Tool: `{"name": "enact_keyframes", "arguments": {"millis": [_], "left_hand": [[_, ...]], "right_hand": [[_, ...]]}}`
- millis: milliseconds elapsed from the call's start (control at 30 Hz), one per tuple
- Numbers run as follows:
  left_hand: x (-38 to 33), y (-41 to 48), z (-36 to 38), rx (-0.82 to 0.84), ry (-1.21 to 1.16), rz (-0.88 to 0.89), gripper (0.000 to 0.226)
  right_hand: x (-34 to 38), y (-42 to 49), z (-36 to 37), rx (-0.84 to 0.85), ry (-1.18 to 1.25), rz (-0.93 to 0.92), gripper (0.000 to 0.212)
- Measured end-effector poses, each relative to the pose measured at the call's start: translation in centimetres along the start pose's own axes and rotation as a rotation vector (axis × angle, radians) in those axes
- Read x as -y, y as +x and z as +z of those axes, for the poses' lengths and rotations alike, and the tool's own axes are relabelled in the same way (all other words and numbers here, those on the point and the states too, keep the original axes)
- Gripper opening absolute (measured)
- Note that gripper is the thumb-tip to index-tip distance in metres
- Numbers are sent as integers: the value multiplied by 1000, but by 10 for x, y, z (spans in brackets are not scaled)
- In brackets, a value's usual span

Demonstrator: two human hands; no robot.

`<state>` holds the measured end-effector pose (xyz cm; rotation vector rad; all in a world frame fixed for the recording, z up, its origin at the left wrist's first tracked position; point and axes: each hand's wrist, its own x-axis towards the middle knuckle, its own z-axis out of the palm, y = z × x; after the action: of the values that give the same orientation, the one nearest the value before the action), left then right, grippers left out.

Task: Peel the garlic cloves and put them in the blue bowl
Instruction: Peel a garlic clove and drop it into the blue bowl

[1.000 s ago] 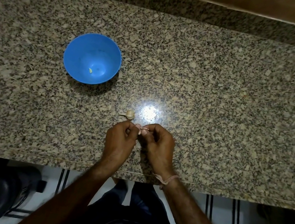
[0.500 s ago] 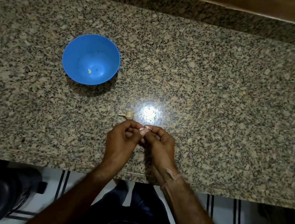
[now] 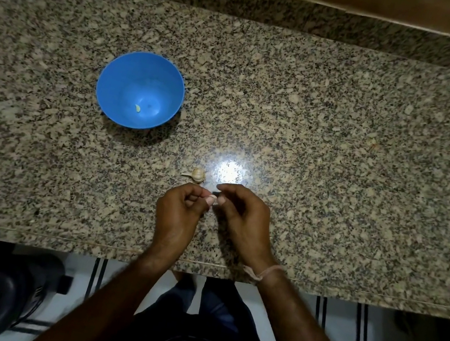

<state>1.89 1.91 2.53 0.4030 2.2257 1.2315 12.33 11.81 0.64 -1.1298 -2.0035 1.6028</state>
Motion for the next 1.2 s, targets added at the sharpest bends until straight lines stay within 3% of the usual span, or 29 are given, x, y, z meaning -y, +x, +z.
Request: {"name": "enact_keyframes", "arguments": {"millis": [133,300,567,833,1000,1200], "left_hand": [[-1,0,-2,39,-30,-18,3],[3,-1,-1,101,-185,-107,8],[2,0,-6,145,-299,-118,7],[-2,-1,-5,144,-257,-101,7],[-4,0,0,123,-101,-59,8],[0,-1,1,32,-10,-35,9]], "right_hand": [[0,-1,3,59,286,183,10],[2,-1,4,22,445,298,8],[5,-1,1,60,421,209,9],[2,-2,3,42,425,202,9],[6,-2,6,14,662,422,21],[6,3,0,23,795,599,16]]}}
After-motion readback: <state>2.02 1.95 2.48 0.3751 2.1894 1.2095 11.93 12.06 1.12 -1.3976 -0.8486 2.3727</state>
